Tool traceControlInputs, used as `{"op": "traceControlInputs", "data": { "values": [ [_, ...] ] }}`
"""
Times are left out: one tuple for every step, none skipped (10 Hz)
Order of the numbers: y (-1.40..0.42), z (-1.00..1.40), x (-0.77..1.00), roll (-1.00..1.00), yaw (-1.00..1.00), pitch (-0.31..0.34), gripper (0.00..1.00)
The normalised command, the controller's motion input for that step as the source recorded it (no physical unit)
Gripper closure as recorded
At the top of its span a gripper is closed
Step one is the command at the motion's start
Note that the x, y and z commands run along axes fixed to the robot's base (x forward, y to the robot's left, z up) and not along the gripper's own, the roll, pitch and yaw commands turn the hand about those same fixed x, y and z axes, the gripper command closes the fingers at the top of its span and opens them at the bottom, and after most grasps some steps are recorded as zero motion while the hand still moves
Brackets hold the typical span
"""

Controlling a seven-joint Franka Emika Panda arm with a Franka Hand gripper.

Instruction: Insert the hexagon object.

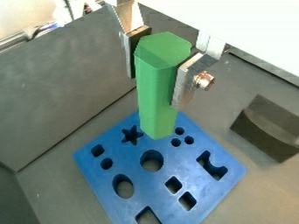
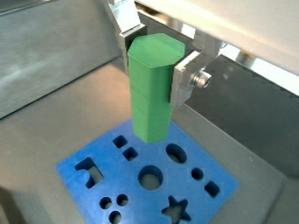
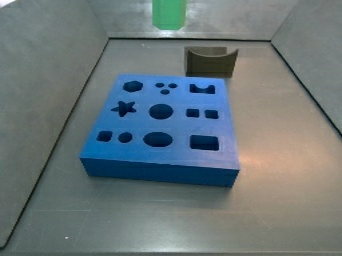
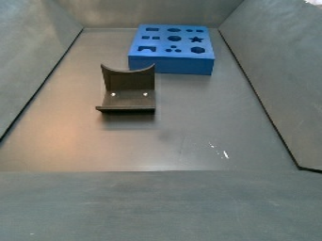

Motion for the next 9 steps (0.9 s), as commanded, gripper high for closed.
{"op": "traceControlInputs", "data": {
  "values": [
    [0.00, -0.40, -0.11, 0.00, -0.99, 0.017, 1.00],
    [0.10, -0.47, -0.17, 0.00, -0.89, 0.049, 1.00],
    [0.19, -0.57, -0.21, 0.00, -0.80, 0.087, 1.00],
    [0.30, -0.59, -0.24, -0.01, -0.70, 0.101, 1.00],
    [0.47, -0.60, -0.22, -0.01, -0.53, 0.077, 1.00],
    [0.61, -0.59, -0.23, -0.01, -0.39, 0.053, 1.00],
    [0.62, -0.58, -0.23, 0.00, -0.38, 0.049, 1.00],
    [0.54, -0.59, -0.19, 0.00, -0.47, 0.059, 1.00],
    [0.26, -0.55, -0.08, 0.00, -0.76, 0.043, 1.00]
  ]
}}
